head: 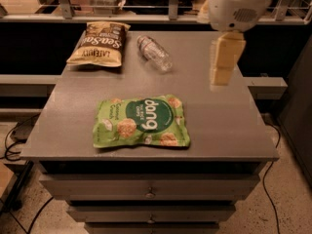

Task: Place water bottle upright

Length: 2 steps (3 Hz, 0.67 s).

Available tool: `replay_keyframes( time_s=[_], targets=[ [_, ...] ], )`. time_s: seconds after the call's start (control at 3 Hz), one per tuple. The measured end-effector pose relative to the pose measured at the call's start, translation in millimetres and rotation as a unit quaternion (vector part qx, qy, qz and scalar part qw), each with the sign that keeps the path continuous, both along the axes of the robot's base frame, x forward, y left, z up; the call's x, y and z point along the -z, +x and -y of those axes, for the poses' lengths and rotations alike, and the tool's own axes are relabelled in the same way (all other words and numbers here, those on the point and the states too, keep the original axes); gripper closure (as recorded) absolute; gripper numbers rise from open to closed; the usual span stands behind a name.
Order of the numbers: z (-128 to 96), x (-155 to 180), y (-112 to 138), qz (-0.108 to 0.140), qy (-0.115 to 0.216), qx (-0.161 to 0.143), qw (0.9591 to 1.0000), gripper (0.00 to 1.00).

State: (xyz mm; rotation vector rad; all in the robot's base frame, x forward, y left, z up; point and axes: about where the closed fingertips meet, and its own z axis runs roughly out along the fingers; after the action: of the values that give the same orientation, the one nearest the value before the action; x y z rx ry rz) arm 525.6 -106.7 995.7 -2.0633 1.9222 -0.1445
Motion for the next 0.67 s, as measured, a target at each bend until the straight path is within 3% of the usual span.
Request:
replay_keyframes(
  time_s=[0.33,0.67],
  targets=[
    [-35.2,5.3,34.1,-0.006,0.027,-0.012,0.9995,0.0],
    [-41.4,4.6,41.4,-0.001,0.034,-0.014,0.9993,0.0]
  ],
)
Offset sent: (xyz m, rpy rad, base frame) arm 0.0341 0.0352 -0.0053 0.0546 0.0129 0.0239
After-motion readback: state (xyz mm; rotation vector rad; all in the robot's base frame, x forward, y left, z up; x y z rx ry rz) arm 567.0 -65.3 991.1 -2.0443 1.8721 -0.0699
